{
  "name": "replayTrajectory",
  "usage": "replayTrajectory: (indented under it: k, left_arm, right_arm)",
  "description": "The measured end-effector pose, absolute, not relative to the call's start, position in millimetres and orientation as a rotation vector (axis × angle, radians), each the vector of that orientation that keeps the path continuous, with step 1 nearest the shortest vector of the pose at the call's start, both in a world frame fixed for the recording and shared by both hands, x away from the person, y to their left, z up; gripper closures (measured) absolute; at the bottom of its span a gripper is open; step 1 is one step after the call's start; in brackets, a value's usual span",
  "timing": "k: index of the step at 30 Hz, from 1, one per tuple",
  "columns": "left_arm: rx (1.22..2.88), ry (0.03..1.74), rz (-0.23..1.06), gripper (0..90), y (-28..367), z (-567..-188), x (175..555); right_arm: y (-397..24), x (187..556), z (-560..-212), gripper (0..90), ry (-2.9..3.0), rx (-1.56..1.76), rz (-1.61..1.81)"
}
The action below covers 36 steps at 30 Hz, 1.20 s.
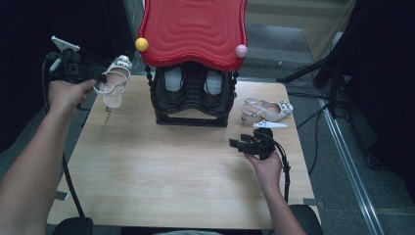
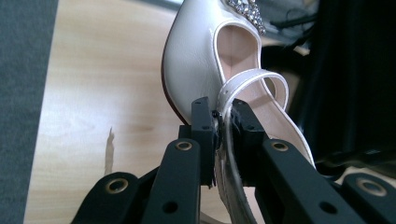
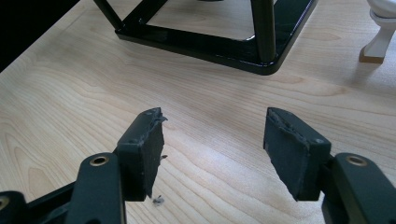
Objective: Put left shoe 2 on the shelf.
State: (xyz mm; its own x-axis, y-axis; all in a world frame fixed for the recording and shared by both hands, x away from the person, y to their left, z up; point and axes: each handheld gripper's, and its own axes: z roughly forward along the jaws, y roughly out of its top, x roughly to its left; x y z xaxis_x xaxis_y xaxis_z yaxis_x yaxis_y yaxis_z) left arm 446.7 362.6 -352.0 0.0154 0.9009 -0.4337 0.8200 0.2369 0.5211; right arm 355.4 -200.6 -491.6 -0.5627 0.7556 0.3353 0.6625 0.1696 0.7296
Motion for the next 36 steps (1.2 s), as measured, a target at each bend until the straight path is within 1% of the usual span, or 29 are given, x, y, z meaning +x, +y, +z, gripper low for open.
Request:
replayTrajectory:
  k: [9,12,17,21,28,36]
  left_arm:
    - [1.564,1.736,0.222,82.8,353,-290,450]
    - [1.544,1.729,0.234,82.8,351,-271,452]
    - [1.562,1.697,0.262,82.8,348,-239,453]
    - [1.534,1.671,0.291,82.8,343,-214,453]
    - [1.522,1.608,0.328,82.7,324,-174,452]
    - [1.524,1.52,0.33,82.7,294,-139,452]
  right_arm:
    - [-200,355,-492,38.8,2.32,1.415,1.357]
    - [-200,355,-492,38.8,2.322,1.417,1.354]
    - [-201,355,-491,38.7,2.32,1.418,1.353]
    - [-201,355,-492,38.8,2.323,1.42,1.348]
    - [-202,354,-492,38.8,2.319,1.423,1.349]
    - [-205,352,-492,38.7,2.315,1.424,1.339]
